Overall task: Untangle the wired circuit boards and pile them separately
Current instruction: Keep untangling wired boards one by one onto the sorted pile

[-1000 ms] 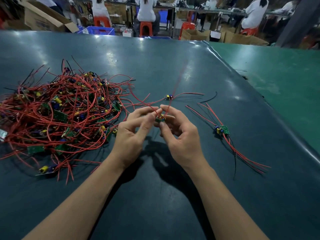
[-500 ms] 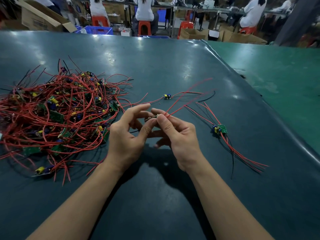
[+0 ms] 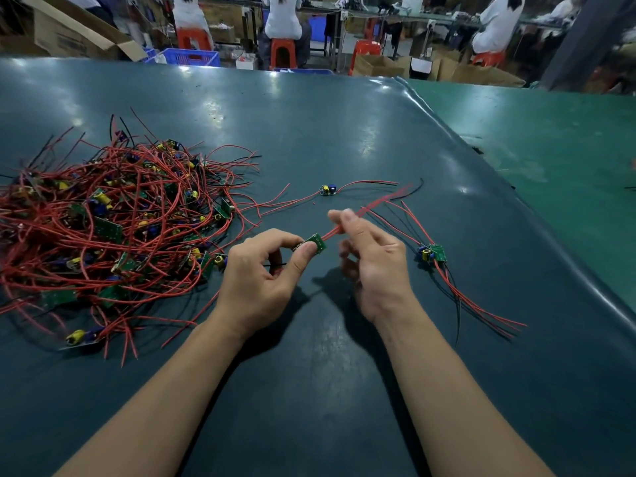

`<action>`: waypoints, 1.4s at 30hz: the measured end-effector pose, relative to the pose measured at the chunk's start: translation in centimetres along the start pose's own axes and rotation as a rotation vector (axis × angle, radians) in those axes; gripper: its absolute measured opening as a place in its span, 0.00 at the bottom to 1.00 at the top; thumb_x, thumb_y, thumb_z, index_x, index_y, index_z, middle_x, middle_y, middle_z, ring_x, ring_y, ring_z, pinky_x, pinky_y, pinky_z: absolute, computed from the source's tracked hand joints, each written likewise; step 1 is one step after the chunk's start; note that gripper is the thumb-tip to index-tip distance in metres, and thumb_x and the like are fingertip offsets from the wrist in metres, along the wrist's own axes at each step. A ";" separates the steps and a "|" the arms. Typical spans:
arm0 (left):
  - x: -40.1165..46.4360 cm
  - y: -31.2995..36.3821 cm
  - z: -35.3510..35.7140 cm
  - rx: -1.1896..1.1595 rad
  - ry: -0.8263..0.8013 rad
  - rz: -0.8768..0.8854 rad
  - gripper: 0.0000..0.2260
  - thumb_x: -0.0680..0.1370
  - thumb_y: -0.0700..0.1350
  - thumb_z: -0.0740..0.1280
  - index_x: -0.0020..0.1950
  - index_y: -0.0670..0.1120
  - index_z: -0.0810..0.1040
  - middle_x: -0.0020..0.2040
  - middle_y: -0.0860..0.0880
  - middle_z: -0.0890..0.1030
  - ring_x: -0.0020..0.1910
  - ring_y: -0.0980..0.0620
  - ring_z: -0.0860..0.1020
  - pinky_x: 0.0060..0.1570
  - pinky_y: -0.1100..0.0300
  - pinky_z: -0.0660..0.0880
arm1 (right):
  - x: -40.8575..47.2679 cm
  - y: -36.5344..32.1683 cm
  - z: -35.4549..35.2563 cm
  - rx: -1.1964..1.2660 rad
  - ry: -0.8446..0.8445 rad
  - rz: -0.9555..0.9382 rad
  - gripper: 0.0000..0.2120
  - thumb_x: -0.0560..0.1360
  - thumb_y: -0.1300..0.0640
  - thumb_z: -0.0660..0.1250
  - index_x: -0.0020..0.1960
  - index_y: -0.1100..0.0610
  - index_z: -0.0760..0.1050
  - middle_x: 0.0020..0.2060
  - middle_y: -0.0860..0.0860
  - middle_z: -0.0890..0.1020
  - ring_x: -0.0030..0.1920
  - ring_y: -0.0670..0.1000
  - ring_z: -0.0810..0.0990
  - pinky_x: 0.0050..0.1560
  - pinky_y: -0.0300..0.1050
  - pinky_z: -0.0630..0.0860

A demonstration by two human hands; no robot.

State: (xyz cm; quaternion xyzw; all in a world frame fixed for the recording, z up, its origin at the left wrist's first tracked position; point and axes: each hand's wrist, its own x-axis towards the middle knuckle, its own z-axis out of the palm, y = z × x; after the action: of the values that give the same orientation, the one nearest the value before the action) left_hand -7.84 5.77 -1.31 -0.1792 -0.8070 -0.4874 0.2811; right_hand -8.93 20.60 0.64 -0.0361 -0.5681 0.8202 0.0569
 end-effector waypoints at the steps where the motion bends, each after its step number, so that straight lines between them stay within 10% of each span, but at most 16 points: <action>1: -0.1 0.0 -0.1 0.011 -0.008 0.011 0.08 0.76 0.48 0.69 0.42 0.45 0.82 0.37 0.58 0.79 0.30 0.56 0.72 0.38 0.55 0.72 | 0.3 -0.3 -0.4 0.058 0.057 -0.012 0.10 0.77 0.56 0.68 0.41 0.53 0.86 0.37 0.46 0.81 0.28 0.42 0.69 0.24 0.34 0.62; 12: -0.2 0.2 -0.4 0.069 0.097 0.120 0.07 0.78 0.44 0.68 0.44 0.41 0.80 0.39 0.52 0.77 0.31 0.52 0.70 0.35 0.57 0.70 | 1.7 -2.1 -3.3 0.377 0.336 -0.119 0.10 0.80 0.52 0.64 0.47 0.56 0.80 0.35 0.49 0.78 0.25 0.45 0.68 0.21 0.35 0.60; 18: -0.2 0.5 -0.7 0.057 0.102 0.161 0.11 0.80 0.47 0.64 0.54 0.43 0.82 0.46 0.55 0.82 0.39 0.50 0.80 0.43 0.50 0.77 | -1.1 0.1 -0.6 -0.242 -0.406 0.091 0.12 0.72 0.44 0.70 0.39 0.52 0.80 0.30 0.54 0.75 0.25 0.47 0.71 0.24 0.34 0.64; 22: 0.1 0.2 -1.1 0.013 -0.027 0.163 0.11 0.81 0.45 0.63 0.57 0.43 0.82 0.48 0.55 0.83 0.45 0.53 0.82 0.46 0.48 0.78 | -1.6 0.4 -0.2 -0.303 -0.486 0.016 0.17 0.71 0.40 0.68 0.42 0.54 0.81 0.37 0.59 0.77 0.28 0.48 0.73 0.24 0.37 0.65; 33: 0.8 -1.0 -2.0 0.204 0.173 0.179 0.07 0.79 0.43 0.67 0.50 0.41 0.83 0.40 0.55 0.75 0.38 0.46 0.74 0.42 0.46 0.74 | -0.5 -1.4 -1.6 -0.048 0.083 -0.265 0.20 0.73 0.50 0.68 0.24 0.55 0.74 0.19 0.50 0.70 0.18 0.48 0.64 0.23 0.33 0.58; 42: 0.9 -1.8 -2.1 0.292 0.407 0.081 0.06 0.80 0.38 0.65 0.54 0.40 0.80 0.43 0.52 0.76 0.39 0.46 0.75 0.43 0.53 0.73 | 1.0 -2.2 -2.6 0.286 0.492 -0.083 0.18 0.82 0.48 0.61 0.39 0.58 0.75 0.23 0.47 0.72 0.21 0.46 0.67 0.21 0.35 0.60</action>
State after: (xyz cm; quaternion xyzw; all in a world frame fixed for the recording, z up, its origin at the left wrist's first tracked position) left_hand -8.95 3.07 -1.14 -0.0670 -0.7878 -0.3803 0.4798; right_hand -9.50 23.85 1.76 -0.2025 -0.4165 0.8557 0.2310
